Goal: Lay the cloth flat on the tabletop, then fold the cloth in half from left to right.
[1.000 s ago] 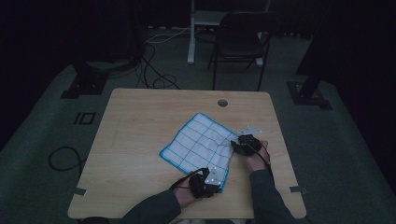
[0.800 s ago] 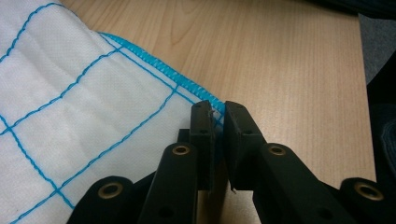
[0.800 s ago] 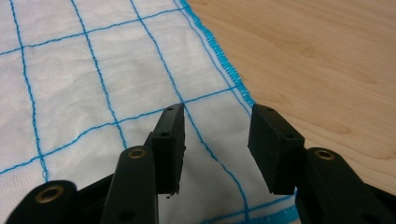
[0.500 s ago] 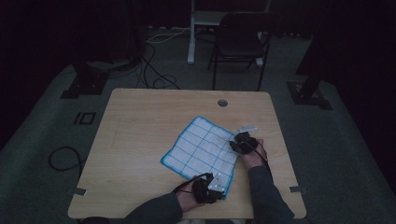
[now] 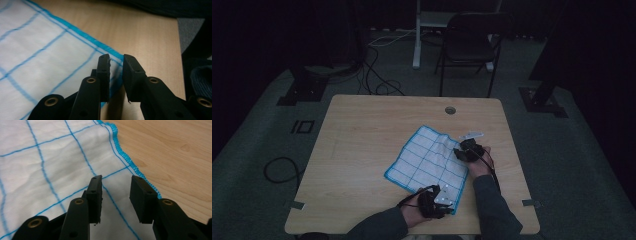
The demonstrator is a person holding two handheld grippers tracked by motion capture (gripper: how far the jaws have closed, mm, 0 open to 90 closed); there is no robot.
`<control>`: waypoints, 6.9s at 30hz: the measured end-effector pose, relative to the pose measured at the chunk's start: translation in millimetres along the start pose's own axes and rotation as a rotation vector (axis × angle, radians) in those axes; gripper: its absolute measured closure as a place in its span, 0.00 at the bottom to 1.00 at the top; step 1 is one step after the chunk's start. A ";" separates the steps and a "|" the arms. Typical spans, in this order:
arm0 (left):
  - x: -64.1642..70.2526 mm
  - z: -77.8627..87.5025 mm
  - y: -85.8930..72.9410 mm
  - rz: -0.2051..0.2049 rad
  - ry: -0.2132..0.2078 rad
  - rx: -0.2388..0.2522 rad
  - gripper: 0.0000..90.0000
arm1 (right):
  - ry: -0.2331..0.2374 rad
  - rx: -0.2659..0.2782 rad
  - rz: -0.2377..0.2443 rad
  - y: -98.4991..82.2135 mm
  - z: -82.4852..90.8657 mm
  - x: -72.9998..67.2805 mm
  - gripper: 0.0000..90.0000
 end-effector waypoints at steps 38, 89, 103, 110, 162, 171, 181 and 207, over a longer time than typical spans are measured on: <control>-174.1 37.5 -52.4 0.388 0.439 0.002 0.84 | 0.073 0.014 -0.024 -59.6 50.8 -59.0 0.62; -123.0 105.6 -116.4 0.590 0.527 0.147 0.68 | 0.121 0.051 0.048 -40.3 26.3 -63.3 0.44; -128.1 107.4 -122.0 0.667 0.579 0.130 0.65 | 0.114 0.065 0.047 -40.4 24.6 -60.4 0.42; -128.9 101.8 -125.3 0.672 0.606 0.097 0.62 | 0.114 0.069 0.043 -41.1 24.6 -60.6 0.42; -129.6 111.0 -121.7 0.726 0.595 0.201 0.94 | 0.044 0.075 -0.002 -41.7 27.8 -55.1 0.54; -128.6 116.8 -106.5 0.688 0.568 0.243 0.94 | 0.001 0.087 -0.023 -41.6 31.2 -50.8 0.65; -126.1 117.8 -88.3 0.648 0.537 0.268 0.94 | -0.006 0.072 -0.024 -43.1 27.8 -51.3 0.65; -122.2 116.3 -48.1 0.577 0.439 0.329 0.95 | 0.008 0.077 -0.047 -44.6 27.9 -48.6 0.63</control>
Point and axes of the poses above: each handheld gripper's, and its own axes: z roughly backward along the jaws, y roughly out of its top, x roughly to its right, the point moved 2 cm from there along -z, roughly forward along the jaws, and after that the axes turned 1 degree about x, right-handed, at the moved point
